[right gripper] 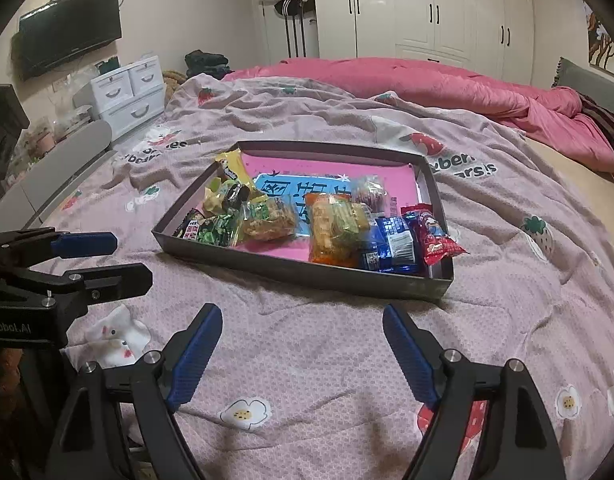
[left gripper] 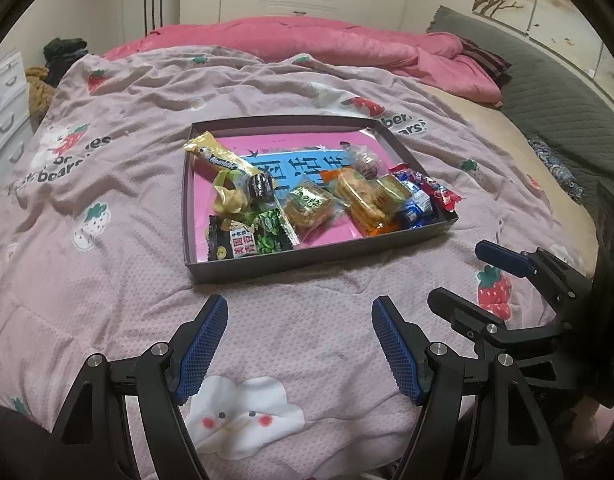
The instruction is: Organize snacks
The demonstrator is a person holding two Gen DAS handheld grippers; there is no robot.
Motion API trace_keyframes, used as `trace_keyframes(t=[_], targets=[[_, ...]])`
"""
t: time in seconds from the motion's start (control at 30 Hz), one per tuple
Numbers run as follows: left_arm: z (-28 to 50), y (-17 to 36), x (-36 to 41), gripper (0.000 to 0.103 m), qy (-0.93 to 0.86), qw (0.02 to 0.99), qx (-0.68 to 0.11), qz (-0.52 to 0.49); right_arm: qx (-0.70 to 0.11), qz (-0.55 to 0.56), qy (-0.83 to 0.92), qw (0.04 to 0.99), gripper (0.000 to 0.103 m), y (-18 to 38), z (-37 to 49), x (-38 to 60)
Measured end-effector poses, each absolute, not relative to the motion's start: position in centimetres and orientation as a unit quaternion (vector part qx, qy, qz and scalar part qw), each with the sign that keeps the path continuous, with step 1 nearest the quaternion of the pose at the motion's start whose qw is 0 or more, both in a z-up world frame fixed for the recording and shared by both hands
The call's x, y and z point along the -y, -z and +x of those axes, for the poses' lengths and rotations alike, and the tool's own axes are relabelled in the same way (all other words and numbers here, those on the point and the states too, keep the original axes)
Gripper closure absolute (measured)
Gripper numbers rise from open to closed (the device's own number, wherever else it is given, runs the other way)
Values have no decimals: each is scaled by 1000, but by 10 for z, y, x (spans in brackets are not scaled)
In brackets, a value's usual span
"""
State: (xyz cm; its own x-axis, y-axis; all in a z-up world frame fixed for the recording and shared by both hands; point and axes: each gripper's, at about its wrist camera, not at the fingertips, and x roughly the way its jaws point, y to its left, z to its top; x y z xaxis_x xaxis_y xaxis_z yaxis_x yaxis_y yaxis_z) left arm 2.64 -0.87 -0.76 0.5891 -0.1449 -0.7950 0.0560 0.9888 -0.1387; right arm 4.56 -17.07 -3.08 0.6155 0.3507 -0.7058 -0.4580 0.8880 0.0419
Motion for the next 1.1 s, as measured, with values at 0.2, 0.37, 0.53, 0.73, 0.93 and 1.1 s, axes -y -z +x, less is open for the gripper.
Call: trace_keyframes(t=[0.2,0.37,0.53,0.73,0.93,1.1], targets=[[27,8,8,27,52,890,-450,-49,-379,-75,-223,895,20,33,45,170],[28,9,7,27,52,890,-451,-49,-382,-77,-221,894,16,35,45,170],[29,10,6,27,50,890,-451,-48,-384,-77,-219,893,13,36,46,170],[29,10,6,27,51,890,-450,-48,-385,-76,-216,894,7,37,48,172],[29,9,6,27,50,890,-451,-48,-389,-75,-211,894,6,38,50,174],[29,10,6,27,49,890,-451,-47,-390,-77,-210,893,6,39,50,173]])
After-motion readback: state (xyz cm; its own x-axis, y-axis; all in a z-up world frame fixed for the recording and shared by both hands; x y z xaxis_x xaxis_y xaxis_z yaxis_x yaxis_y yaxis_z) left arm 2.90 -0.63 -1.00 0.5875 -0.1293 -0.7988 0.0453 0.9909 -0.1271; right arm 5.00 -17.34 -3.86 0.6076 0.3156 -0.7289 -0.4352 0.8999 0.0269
